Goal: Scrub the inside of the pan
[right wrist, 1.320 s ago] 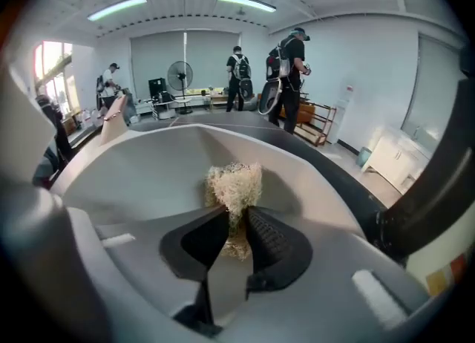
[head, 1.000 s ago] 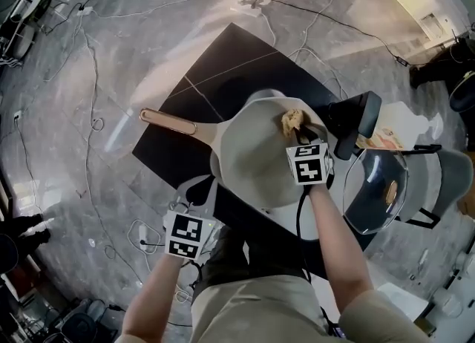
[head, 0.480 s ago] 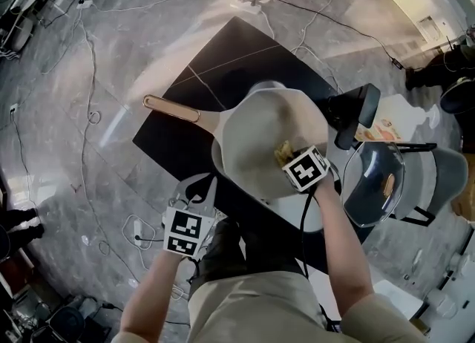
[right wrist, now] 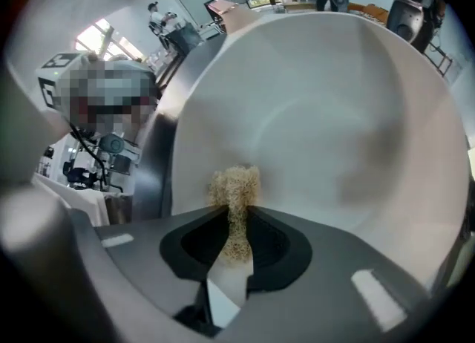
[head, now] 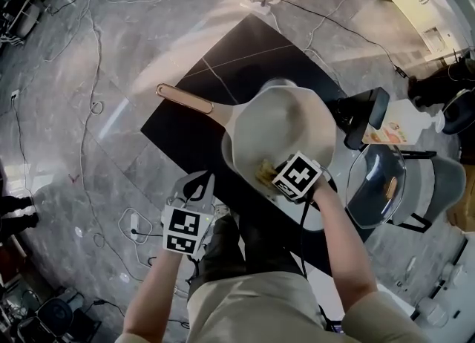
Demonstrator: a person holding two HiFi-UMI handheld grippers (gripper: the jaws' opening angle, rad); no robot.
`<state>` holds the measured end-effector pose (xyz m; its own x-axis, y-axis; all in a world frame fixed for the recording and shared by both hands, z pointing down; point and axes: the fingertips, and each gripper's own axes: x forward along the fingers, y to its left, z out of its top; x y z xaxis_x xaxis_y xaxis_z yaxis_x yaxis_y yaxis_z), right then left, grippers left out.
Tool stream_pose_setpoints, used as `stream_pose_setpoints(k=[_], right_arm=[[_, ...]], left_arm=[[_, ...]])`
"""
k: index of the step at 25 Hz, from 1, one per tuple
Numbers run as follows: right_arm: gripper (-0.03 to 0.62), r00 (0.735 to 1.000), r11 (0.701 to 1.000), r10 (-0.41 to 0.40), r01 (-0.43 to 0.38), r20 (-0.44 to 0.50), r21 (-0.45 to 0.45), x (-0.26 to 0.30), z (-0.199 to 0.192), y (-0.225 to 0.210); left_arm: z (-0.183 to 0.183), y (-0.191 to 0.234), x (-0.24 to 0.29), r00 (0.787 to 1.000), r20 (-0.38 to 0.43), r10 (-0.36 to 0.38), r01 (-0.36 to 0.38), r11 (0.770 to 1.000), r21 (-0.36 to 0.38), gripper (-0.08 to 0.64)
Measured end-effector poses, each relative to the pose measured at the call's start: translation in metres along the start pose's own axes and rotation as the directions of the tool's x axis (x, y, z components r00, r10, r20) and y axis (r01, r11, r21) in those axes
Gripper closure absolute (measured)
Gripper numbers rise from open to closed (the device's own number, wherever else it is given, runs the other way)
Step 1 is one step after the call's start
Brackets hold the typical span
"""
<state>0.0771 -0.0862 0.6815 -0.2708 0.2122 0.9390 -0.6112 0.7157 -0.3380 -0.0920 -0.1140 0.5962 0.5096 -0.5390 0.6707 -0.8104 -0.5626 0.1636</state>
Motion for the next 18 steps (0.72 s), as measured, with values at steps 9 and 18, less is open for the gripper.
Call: stream_pose_setpoints(k=[9, 18], right_arm=[[0.517, 0.983, 0.99, 0.072, -0.049, 0.17, -0.135, -0.014, 0.078, 0.022], [0.526, 0.918, 0.97, -0.201, 0.236, 0.343, -0.063, -0.03, 0.132, -0.035]], left_arm=[[-0.001, 0.007, -0.002, 1.0, 0.011, 0.016, -0.016, 1.0, -0.009, 0.558], [0.011, 0.011, -0.008, 1.0, 0.029, 0.007, -0.007, 1.0, -0.016, 0.558]])
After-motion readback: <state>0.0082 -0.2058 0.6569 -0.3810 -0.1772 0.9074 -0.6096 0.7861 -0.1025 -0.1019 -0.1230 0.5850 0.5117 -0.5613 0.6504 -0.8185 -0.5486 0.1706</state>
